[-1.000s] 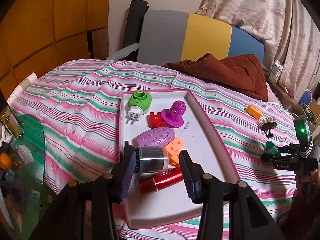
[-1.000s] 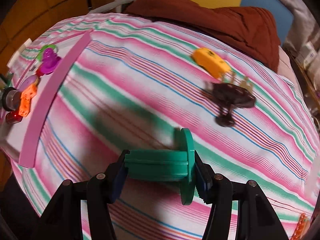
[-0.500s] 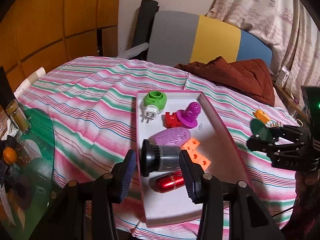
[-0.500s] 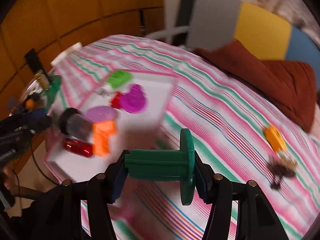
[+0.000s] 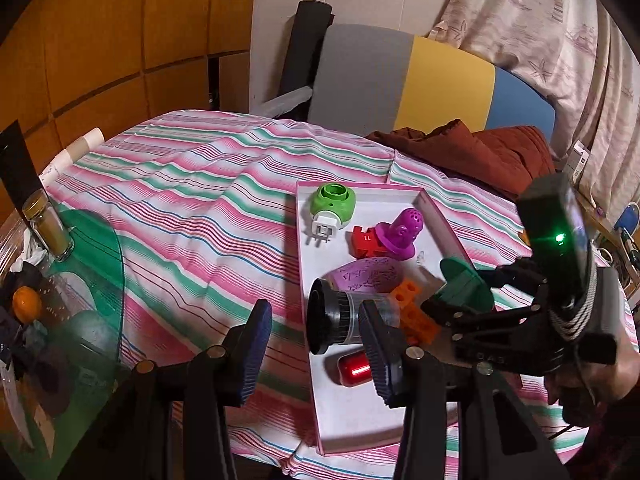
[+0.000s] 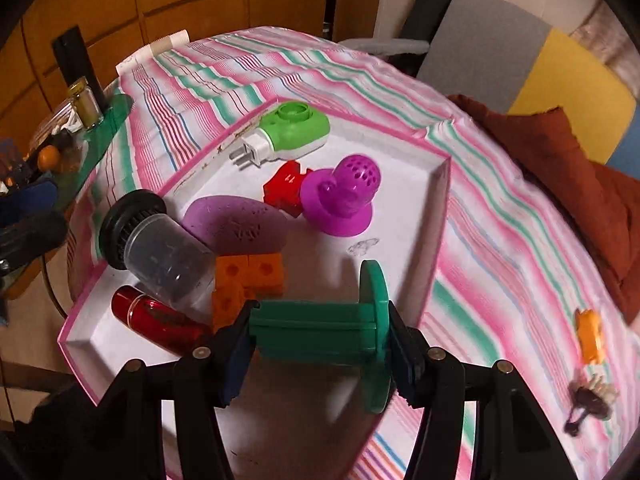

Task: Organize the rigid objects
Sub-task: 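Carry the green spool to the tray and release it with the right gripper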

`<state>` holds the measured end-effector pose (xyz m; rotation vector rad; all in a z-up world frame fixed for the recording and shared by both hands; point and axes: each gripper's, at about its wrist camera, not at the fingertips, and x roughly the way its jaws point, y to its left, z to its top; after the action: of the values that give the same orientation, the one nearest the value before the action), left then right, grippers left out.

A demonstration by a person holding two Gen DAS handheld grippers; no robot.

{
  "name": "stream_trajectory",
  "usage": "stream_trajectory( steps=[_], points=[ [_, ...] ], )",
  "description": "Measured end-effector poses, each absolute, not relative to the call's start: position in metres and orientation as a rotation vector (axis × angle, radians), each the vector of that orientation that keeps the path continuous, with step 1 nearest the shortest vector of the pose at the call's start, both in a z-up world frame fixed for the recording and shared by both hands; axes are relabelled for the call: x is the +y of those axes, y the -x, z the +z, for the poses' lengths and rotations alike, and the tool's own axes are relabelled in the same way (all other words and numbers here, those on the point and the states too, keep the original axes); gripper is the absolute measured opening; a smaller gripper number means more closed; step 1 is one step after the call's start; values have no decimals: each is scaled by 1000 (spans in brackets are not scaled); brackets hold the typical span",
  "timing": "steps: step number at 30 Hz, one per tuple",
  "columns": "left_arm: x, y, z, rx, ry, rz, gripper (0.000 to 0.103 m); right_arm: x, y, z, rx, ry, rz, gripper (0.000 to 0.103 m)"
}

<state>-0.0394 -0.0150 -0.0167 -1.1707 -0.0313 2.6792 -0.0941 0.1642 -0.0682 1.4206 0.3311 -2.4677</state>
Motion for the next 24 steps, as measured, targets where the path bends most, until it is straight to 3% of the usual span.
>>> stream_trajectory(
  steps=[15, 20, 24],
  points=[
    [-15, 40, -18, -23, 1192, 2692, 45, 174, 93, -73, 154, -1409, -2496, 63],
    [-11, 38, -16, -5, 1181, 2692, 45, 179, 89, -65, 92, -1365, -2524, 80],
    [-7, 38, -14, 9, 1174, 2690, 45, 184, 76, -56, 42, -1321, -2539, 83]
  ],
)
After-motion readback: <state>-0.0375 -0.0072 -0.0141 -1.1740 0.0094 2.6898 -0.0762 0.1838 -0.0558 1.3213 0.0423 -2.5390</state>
